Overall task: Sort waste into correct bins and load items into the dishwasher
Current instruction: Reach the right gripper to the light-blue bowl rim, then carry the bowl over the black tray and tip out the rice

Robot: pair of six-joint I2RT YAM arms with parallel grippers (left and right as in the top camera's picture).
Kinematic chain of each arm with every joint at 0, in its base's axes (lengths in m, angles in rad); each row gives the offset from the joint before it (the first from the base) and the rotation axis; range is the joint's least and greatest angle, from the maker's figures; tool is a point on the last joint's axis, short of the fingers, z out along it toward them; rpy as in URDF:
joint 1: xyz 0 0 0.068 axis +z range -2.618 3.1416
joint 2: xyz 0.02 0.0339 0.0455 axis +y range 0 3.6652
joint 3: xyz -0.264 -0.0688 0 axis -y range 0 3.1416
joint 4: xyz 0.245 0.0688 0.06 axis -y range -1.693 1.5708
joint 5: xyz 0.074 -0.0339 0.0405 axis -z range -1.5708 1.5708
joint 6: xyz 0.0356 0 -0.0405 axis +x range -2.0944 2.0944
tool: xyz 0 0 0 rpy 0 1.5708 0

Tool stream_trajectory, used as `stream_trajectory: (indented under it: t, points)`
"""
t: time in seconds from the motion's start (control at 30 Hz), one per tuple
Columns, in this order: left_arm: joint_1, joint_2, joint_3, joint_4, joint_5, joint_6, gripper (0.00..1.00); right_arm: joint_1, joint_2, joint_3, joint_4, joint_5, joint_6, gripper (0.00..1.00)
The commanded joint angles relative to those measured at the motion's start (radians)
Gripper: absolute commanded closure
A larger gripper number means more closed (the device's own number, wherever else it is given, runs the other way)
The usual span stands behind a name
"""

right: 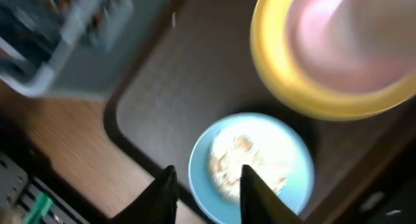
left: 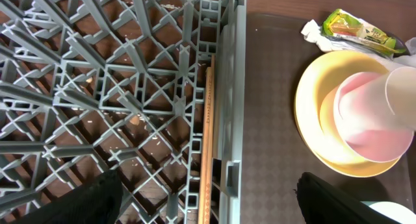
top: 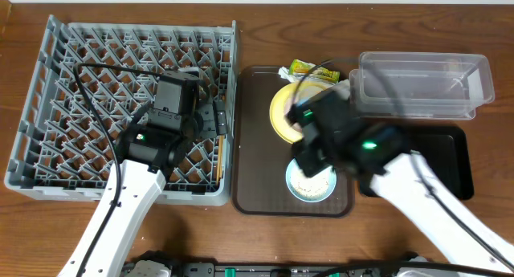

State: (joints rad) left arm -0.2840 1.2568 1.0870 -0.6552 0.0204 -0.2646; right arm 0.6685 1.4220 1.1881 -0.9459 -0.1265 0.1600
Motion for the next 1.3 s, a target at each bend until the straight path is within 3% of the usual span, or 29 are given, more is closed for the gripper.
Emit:
stream_trajectory:
  t: [0.0,0.37,0.63,0.97,1.27]
  points:
    - [0.004,0.006,0.009,-0.003,-0.005,0.002,0.11,0.04,0.06,-0.046,-0.011,0.047,0.054,0.75]
    - [0.004,0.006,0.009,-0.003,-0.005,0.002,0.11,0.145,0.117,-0.19,0.103,-0.005,0.053,0.73]
    - [0.004,0.006,0.009,-0.003,-0.005,0.002,0.11,0.178,0.117,-0.301,0.214,0.063,0.053,0.74]
    - [0.004,0.006,0.009,-0.003,-0.005,0.002,0.11,0.176,0.117,-0.301,0.214,0.063,0.053,0.79]
    - [0.004,0.006,0.009,-0.003,-0.005,0.002,0.11,0.176,0.116,-0.297,0.209,0.36,0.053,0.82]
